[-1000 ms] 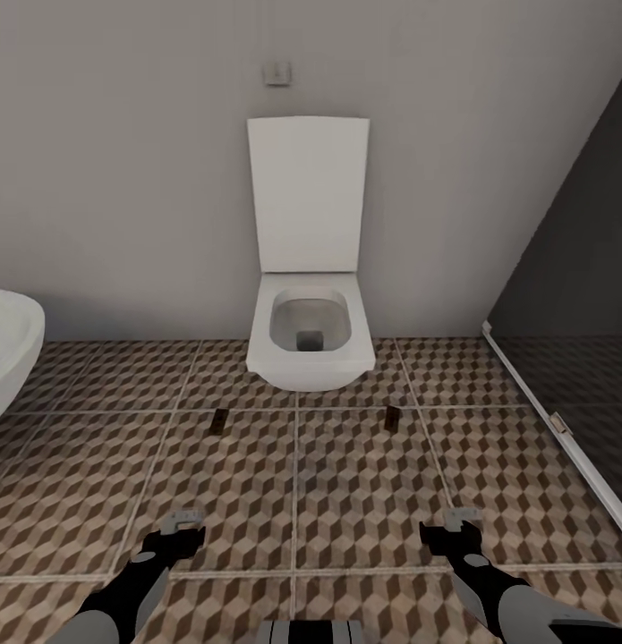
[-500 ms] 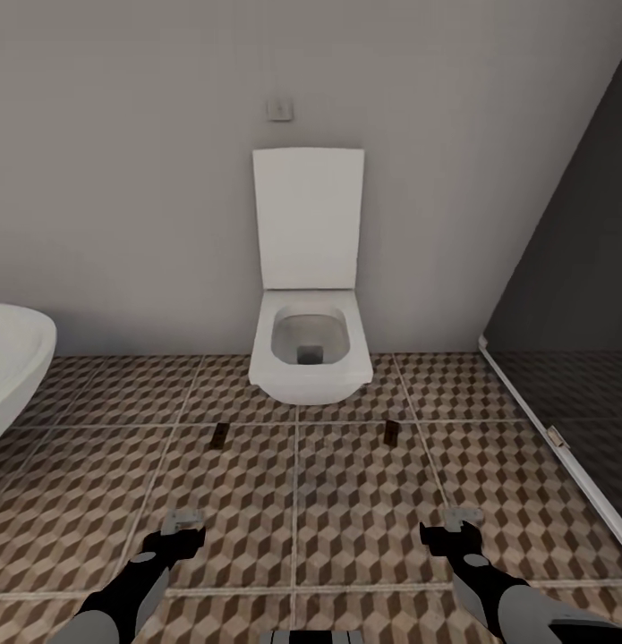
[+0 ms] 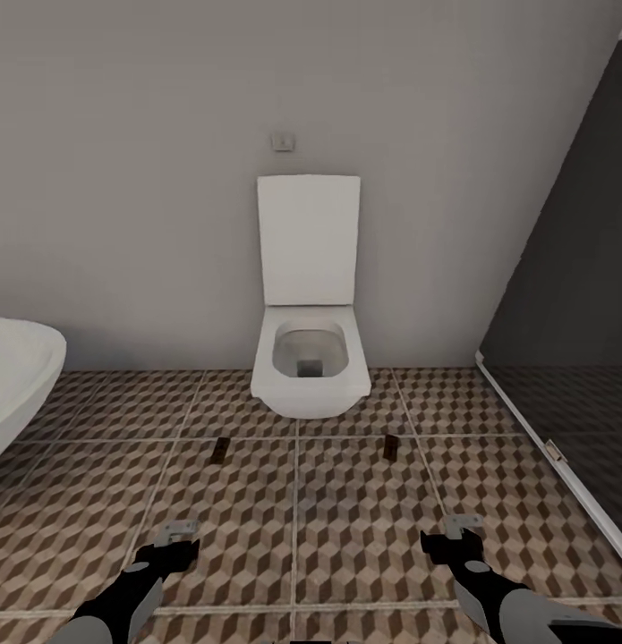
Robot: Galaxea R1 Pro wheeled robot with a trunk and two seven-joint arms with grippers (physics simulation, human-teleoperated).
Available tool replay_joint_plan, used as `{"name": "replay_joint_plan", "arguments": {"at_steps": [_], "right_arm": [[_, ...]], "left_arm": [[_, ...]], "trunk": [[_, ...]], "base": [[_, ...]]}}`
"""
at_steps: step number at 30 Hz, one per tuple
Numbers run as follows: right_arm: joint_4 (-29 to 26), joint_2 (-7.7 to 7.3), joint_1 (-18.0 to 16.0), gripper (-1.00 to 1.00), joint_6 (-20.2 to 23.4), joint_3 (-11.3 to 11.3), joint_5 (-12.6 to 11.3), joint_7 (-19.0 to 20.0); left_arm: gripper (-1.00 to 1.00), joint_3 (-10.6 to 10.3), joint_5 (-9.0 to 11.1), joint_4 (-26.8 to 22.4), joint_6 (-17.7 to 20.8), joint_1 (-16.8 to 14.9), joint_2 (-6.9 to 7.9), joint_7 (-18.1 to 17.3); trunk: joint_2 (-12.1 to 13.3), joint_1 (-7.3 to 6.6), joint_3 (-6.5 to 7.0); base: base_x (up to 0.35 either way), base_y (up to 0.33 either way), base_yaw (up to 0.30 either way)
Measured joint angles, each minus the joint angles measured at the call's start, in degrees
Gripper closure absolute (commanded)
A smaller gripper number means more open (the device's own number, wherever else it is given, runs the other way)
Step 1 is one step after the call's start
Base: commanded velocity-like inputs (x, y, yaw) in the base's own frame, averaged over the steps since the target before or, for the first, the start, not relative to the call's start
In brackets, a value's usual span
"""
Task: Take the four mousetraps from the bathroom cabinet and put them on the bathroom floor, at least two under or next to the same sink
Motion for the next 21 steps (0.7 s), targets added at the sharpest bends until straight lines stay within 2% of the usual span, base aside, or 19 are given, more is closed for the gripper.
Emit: {"name": "replay_joint_plan", "arguments": {"at_steps": [8,14,16,21], "right_arm": [[0.5,-0.12,-0.5,-1.0,0.8,0.0,0.0,0.0],[0.6,-0.48,-0.4,-1.0,3.0,0.0,0.0,-0.1],[0.6,-0.71,0.0,-1.0,3.6,0.0,0.0,-0.1],[0.6,-1.42,0.8,-1.0,4.2,0.1,0.0,-0.1]], "left_arm": [[-1.0,0.0,2.3,6.6,-0.2,0.0,2.01,-0.1],[-1.0,0.0,5.4,11.9,-0.2,0.2,4.84,-0.2],[-1.0,0.0,6.2,13.0,-0.3,0.2,5.73,-0.3],[-1.0,0.0,7.4,14.2,-0.2,0.3,6.78,-0.6]], "trunk": [[0.1,-0.21,1.77],[0.2,-0.36,3.1],[0.2,-0.41,3.55],[0.3,-0.54,4.66]], "base": [[0.0,0.0,0.0],[0.0,0.0,0.0],[0.0,0.0,0.0],[0.0,0.0,0.0]]}}
